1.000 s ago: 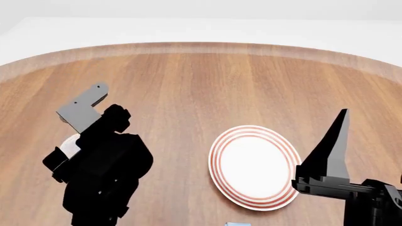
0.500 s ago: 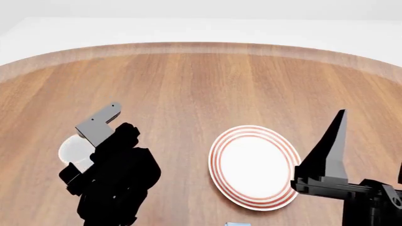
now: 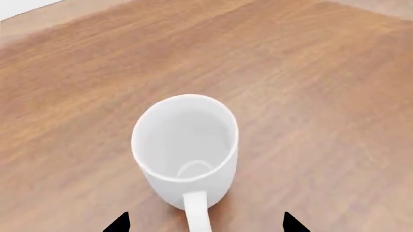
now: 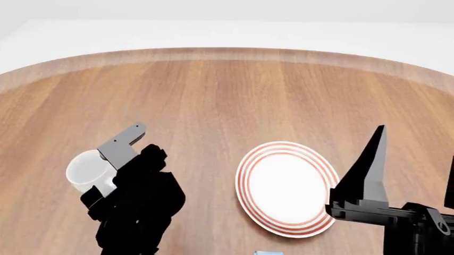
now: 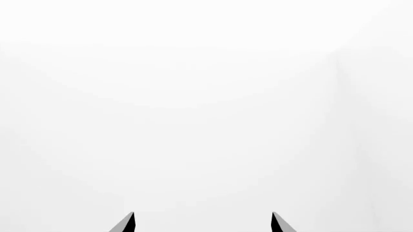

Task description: Pick up the white mug and put it on the plate, and put the chocolate pudding to the right of the plate.

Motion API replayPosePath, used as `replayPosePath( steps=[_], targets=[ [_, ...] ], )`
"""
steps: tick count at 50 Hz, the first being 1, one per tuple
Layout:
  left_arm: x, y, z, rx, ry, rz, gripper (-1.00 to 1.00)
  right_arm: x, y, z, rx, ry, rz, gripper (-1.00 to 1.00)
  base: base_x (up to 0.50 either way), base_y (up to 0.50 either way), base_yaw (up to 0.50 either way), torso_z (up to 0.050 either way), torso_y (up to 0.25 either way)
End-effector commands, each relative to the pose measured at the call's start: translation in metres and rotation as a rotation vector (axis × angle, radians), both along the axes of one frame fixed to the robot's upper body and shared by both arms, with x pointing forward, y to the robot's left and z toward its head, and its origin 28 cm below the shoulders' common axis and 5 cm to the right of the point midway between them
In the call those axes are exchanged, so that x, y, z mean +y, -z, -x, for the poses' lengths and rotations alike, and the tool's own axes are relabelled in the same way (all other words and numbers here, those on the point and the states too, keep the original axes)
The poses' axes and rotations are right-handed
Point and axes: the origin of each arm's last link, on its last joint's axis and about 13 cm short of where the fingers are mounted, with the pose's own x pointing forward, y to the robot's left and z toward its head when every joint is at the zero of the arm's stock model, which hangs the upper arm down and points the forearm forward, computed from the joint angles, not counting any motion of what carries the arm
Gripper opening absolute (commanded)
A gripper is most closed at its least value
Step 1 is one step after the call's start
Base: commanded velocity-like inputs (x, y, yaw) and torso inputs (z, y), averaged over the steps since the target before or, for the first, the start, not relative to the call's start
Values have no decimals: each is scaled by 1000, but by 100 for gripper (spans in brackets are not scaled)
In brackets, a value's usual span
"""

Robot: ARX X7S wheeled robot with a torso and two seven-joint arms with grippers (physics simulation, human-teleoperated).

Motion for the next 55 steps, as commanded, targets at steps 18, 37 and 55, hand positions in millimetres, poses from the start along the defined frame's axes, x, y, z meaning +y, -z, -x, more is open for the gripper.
replayPosePath(
  steps=[18, 37, 55],
  targets=[
    [6, 23, -5, 33, 31, 55, 100, 0, 2, -1, 11, 0, 7, 100, 0, 0, 0, 0, 0],
    [14, 24, -10, 34, 9, 40, 100, 0, 3, -2, 18, -1, 9, 100, 0, 0, 0, 0, 0],
    [17, 36, -11, 70, 3, 67, 100, 0, 3, -1, 19, -1, 11, 100, 0, 0, 0, 0, 0]
  ],
)
